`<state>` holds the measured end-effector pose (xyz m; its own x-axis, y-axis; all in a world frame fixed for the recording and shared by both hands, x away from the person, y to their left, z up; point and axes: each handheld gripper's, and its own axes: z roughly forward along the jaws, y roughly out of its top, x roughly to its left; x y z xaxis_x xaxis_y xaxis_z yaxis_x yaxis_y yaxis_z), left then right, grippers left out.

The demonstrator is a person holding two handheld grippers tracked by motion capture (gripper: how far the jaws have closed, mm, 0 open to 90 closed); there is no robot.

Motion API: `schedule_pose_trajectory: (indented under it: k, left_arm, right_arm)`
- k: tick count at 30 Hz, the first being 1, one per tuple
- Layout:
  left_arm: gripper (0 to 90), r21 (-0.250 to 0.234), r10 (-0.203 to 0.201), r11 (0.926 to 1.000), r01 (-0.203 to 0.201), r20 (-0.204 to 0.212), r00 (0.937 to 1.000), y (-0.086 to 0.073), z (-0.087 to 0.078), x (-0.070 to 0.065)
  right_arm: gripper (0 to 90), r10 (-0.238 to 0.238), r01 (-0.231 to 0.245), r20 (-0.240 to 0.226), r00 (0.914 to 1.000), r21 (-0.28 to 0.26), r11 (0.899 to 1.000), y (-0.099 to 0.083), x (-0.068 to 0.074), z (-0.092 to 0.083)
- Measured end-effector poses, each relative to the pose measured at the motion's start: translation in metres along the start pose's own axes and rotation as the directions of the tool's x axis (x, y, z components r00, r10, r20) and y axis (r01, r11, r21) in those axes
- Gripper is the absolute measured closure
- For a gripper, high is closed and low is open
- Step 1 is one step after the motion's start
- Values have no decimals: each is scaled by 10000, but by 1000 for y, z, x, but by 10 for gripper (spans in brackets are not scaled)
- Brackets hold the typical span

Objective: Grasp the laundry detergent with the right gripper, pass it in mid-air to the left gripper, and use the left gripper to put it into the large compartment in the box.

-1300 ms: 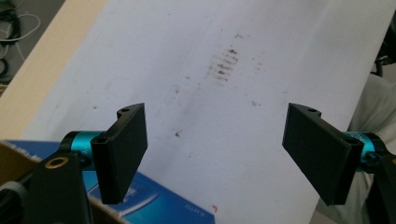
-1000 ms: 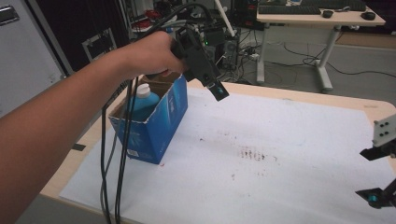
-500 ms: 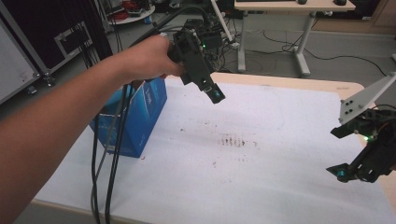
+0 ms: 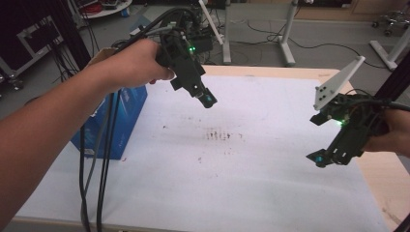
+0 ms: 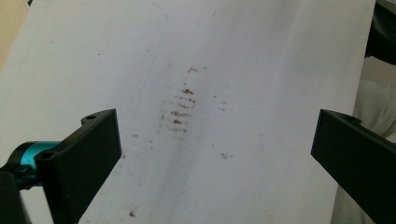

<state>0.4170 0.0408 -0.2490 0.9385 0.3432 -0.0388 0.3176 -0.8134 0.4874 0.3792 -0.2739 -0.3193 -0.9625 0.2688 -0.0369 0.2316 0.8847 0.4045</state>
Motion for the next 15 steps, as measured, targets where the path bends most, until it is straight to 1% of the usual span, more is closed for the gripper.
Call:
schedule_pose_trajectory:
  k: [2,4,8,13,15]
  left_arm:
    - [17,-24,67,10000,-67,127,9999,2,5,-1]
    - [17,-23,80,10000,-80,160,9998,3,10,-4]
    - [17,128,358,9993,-363,357,9987,6,21,-8]
    - [17,358,601,9974,-618,471,9971,8,34,-12]
    - [17,339,635,9973,-654,532,9966,9,37,-13]
  right_arm:
    - [10,6,-6,9,10000,8,10000,0,0,0]
    - [10,17,-17,16,10000,33,10000,1,0,1]
    - [10,-1,1,-7,10000,82,10000,2,-1,3]
    - [10,-29,29,-17,10000,72,10000,3,0,4]
    - [10,-77,77,-22,10000,83,9999,3,0,5]
